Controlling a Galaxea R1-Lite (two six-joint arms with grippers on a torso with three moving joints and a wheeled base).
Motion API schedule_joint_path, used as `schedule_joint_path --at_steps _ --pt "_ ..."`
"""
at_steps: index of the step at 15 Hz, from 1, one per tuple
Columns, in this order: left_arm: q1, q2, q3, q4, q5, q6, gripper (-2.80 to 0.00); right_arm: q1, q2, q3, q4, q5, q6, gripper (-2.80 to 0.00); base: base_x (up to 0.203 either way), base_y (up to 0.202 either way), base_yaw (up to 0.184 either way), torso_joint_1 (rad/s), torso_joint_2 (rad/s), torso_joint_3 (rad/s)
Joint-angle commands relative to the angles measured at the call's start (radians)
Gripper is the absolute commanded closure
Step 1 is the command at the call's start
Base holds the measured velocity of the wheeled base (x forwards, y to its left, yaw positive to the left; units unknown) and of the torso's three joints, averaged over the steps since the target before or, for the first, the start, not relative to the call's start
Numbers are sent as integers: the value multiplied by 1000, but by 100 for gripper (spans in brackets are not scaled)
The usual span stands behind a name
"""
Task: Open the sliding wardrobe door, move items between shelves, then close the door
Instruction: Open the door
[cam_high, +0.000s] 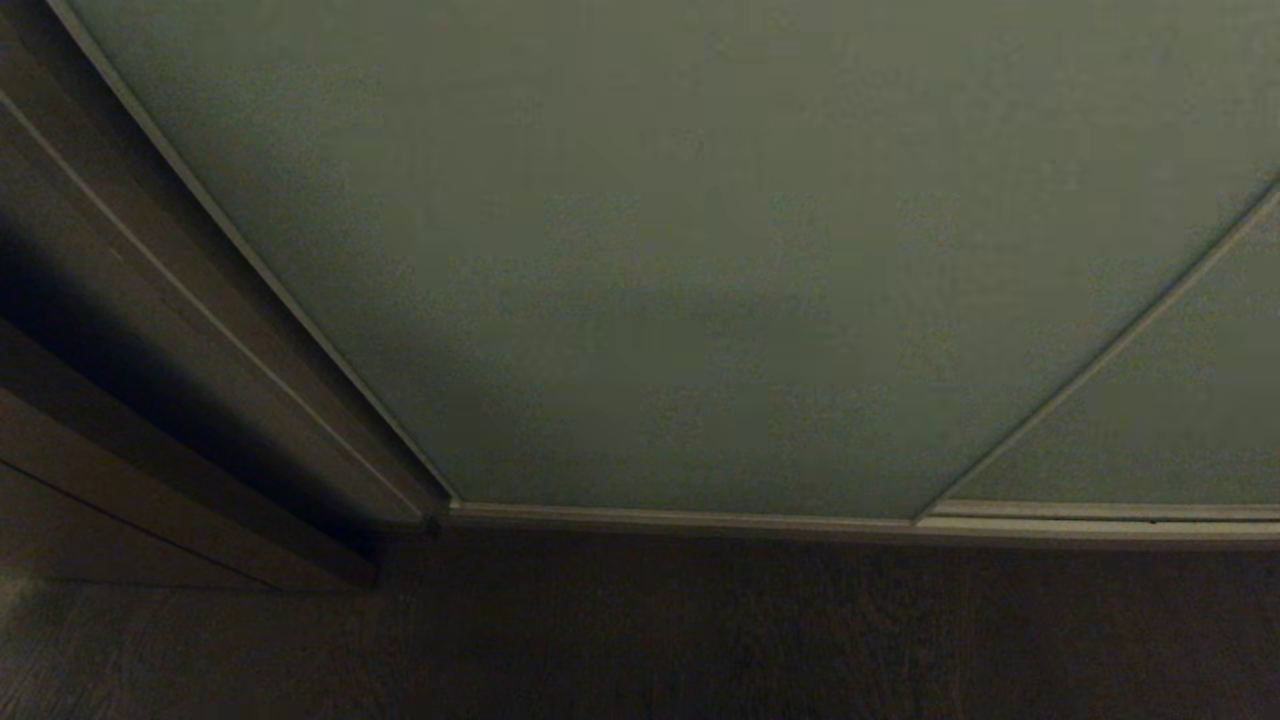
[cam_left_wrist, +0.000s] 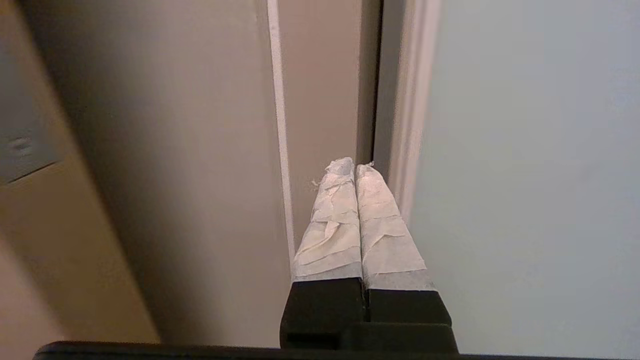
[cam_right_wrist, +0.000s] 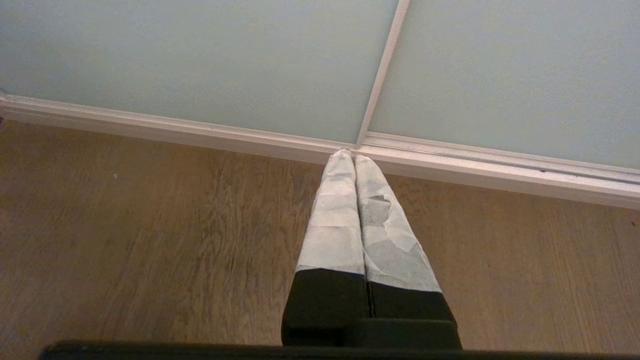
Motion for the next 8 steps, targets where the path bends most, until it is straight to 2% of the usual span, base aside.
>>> schedule_joint_path --at_steps 1,8 --pt "-3 66 -42 -3 -2 -1 0 0 0 0 0 0 -1 0 0 0 0 0 0 0" --pt "-65 196 -191 -1 -29 22 0 0 0 0 0 0 -1 0 0 0 0 0 0 0"
